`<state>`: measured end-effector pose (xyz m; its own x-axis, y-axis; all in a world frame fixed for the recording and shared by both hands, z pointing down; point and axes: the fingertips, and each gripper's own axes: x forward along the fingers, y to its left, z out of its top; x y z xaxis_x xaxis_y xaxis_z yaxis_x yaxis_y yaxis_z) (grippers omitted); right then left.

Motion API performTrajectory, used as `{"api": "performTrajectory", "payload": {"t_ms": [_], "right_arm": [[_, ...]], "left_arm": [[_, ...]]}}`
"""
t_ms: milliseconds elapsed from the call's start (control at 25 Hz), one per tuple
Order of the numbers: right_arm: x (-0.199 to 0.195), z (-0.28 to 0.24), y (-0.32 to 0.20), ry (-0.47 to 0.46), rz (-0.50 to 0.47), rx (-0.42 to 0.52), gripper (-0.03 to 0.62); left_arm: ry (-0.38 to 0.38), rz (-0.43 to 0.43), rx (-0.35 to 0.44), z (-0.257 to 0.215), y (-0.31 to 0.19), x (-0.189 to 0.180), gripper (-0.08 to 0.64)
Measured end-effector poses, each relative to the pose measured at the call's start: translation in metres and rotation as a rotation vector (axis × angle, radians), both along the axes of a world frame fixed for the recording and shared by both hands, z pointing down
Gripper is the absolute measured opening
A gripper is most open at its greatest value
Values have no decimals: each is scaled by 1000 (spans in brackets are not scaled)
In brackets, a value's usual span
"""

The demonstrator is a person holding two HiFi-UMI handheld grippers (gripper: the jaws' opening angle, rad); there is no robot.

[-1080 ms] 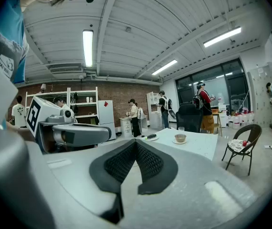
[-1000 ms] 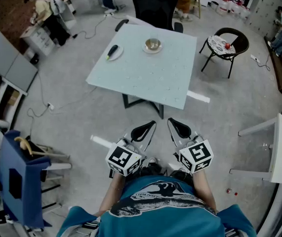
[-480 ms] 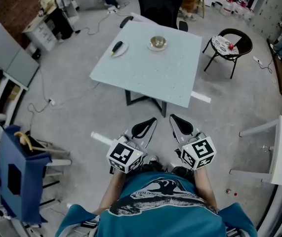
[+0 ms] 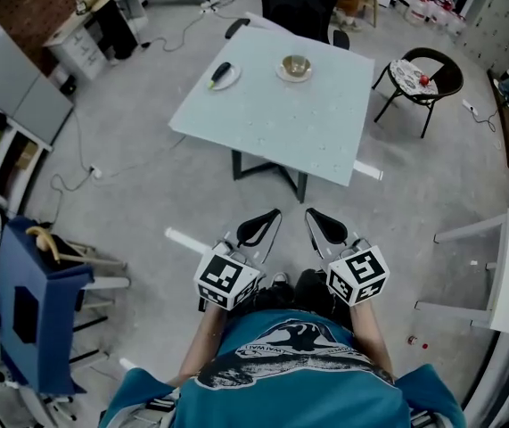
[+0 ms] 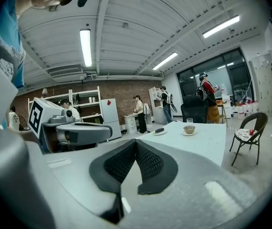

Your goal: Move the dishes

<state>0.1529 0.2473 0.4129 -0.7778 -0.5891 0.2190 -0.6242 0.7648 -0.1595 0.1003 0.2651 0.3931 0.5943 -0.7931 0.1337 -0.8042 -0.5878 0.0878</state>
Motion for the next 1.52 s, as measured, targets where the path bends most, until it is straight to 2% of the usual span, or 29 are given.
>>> {"api": "performTrajectory", "payload": {"t_ms": [320, 560, 760, 1040, 1240, 1400, 1520], "right_arm": [[1, 6, -4, 17, -2, -23, 3], [-8, 9, -16, 23, -39, -38, 3], [-26, 13, -43, 9, -94, -51, 3], [-39, 23, -101, 4, -123, -68, 3], [-36, 17, -163, -3, -105, -64, 3], [-30, 16, -208, -12, -85, -67, 3], [-27, 20, -237, -15, -75, -77, 3]], "left_arm": [[16, -33, -28, 10, 3, -10, 11], [37, -85, -38, 12, -6, -23, 11], [19, -138, -48, 19, -25, -39, 11], [24, -186, -58, 26, -81, -60, 11], [-15, -161, -75, 29, -141, -56, 11], [58, -134, -51, 14, -183, -50, 11], [64, -135, -75, 18, -212, -52, 11]]}}
